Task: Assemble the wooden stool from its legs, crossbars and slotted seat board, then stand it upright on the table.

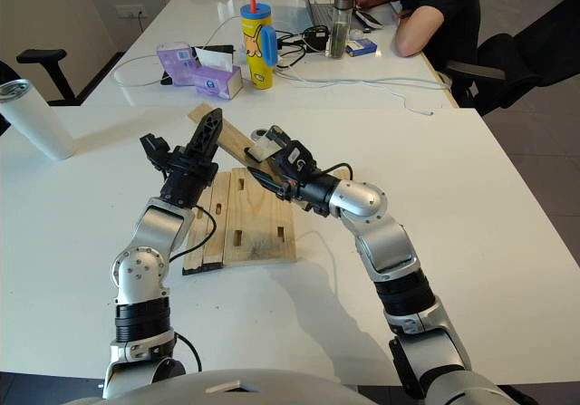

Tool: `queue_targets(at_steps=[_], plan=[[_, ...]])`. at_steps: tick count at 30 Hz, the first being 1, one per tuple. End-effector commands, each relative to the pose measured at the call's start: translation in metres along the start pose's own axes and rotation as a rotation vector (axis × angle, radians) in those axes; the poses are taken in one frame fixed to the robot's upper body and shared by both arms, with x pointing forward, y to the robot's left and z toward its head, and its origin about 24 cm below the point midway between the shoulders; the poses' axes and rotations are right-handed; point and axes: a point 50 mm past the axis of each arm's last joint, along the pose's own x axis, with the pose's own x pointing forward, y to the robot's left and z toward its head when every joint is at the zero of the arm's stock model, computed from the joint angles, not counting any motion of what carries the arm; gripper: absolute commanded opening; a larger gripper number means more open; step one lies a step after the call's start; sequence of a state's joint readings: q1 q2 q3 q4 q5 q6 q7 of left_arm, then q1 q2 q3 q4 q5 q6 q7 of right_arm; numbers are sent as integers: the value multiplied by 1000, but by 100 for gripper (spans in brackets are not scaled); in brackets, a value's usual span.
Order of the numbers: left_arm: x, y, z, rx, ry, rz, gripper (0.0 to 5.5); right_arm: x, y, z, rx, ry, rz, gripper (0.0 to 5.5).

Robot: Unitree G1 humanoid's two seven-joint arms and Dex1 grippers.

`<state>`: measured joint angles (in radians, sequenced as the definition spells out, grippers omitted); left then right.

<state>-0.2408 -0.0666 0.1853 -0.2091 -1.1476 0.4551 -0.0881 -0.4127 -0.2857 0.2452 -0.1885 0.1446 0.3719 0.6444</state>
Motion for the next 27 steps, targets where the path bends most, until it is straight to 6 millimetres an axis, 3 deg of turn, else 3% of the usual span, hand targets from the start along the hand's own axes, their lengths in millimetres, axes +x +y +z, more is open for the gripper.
queue_targets(at_steps=[1,9,11,18,27], plan=[[5,-4,-2,-33,-11,-24,236,0,1,5,-9,-25,11,216],[5,-4,-3,-28,-3,-25,115,0,2,6,-1,-32,25,216],[5,-3,-3,-21,1,-19,109,-1,3,6,1,-35,36,216],[5,1,-2,-6,1,-4,103,-2,4,8,17,-44,47,335],[1,12,6,14,-52,72,103,-5,-2,9,58,-38,50,337]])
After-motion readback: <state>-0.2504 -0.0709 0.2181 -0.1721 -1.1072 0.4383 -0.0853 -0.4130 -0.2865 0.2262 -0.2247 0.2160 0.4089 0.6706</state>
